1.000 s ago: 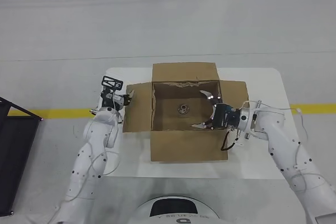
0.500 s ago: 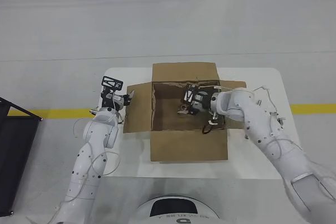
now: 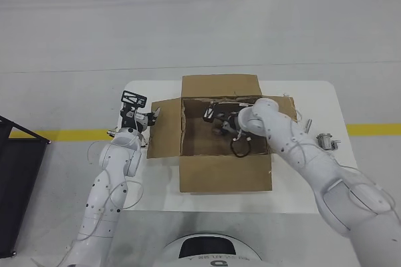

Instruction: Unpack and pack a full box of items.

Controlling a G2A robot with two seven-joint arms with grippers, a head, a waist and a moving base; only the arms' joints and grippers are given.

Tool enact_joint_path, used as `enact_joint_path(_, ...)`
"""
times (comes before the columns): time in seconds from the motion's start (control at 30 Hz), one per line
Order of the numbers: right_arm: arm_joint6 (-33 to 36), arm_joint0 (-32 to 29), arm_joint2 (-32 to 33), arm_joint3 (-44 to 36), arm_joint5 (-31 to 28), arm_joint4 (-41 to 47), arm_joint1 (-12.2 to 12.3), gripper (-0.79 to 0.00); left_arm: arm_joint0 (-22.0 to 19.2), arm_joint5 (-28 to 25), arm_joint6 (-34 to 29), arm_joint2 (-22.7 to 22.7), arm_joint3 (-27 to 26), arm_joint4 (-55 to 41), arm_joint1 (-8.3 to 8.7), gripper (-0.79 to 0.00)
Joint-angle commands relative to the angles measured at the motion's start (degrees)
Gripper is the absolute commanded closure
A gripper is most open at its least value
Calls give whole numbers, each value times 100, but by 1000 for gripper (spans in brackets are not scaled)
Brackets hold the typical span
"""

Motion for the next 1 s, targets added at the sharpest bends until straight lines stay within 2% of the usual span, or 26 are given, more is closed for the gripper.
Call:
enact_joint_path(0.0,41,71,-94,230,71,-8,-105,-382,0,0,0,0,0,0,0,-785)
enact_joint_path(0.47,-198,447,-394,1529,-119,172,-710,-345,0,0,0,0,0,0,0,-785)
enact_joint_path(0.53,-190,479,-422,1677,-145,201,-788,-317,0,0,0,0,0,0,0,-785)
enact_joint_path(0.6,-197,512,-450,1837,-187,220,-870,-256,0,0,0,0,0,0,0,-785)
enact_joint_path(0.67,-216,536,-473,1947,-210,215,-933,-68,0,0,0,0,0,0,0,-785)
enact_joint_path(0.73,-244,559,-487,2014,-226,202,-978,0,0,0,0,0,0,0,0,-785)
enact_joint_path(0.97,-779,597,-523,1887,-50,-177,-1035,0,0,0,0,0,0,0,0,-785)
